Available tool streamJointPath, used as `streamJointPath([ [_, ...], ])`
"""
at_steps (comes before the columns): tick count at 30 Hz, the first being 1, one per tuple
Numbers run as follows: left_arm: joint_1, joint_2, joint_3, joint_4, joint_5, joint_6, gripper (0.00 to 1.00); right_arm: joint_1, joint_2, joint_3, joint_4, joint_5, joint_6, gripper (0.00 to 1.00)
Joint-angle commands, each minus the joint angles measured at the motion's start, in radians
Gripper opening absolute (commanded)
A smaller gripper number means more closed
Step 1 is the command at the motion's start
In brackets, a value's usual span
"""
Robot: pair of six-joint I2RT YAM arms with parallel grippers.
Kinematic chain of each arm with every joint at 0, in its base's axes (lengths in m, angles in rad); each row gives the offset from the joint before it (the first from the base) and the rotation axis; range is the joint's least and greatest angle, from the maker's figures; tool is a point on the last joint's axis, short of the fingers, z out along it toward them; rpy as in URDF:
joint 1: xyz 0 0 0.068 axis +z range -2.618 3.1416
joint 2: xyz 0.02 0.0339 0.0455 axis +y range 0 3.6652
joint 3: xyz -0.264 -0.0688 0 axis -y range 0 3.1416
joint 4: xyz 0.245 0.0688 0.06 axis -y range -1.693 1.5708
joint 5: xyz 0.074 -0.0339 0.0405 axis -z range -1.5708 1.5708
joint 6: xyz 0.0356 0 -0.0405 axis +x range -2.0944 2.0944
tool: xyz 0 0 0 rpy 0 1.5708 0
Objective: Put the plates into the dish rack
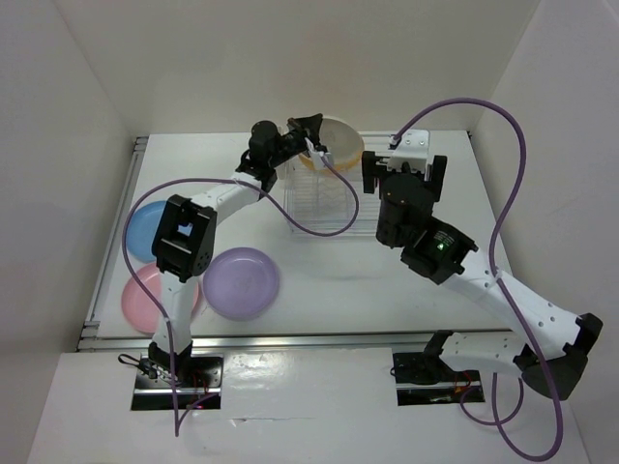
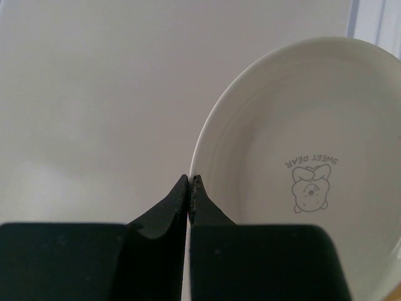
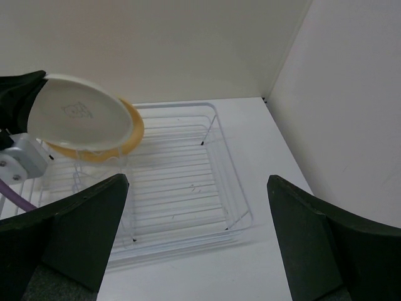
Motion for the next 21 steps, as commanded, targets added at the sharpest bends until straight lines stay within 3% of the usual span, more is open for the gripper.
streamJointPath([
  [1,0.005,0.021,0.047,0.064,0.020,0.006,0.00,-0.004,0.020,0.040,0.075,-0.015,-0.038,1.00],
  [14,0.005,0.054,-0.010,0.104,0.041,-0.058,0.00,-0.004,0.060,0.049,0.123,-0.053,-0.061,1.00],
  [21,-0.027,0.088,0.009,0.147,-0.103,-0.086,0.00,-0.004,0.070,0.040,0.121,-0.063,-0.061,1.00],
])
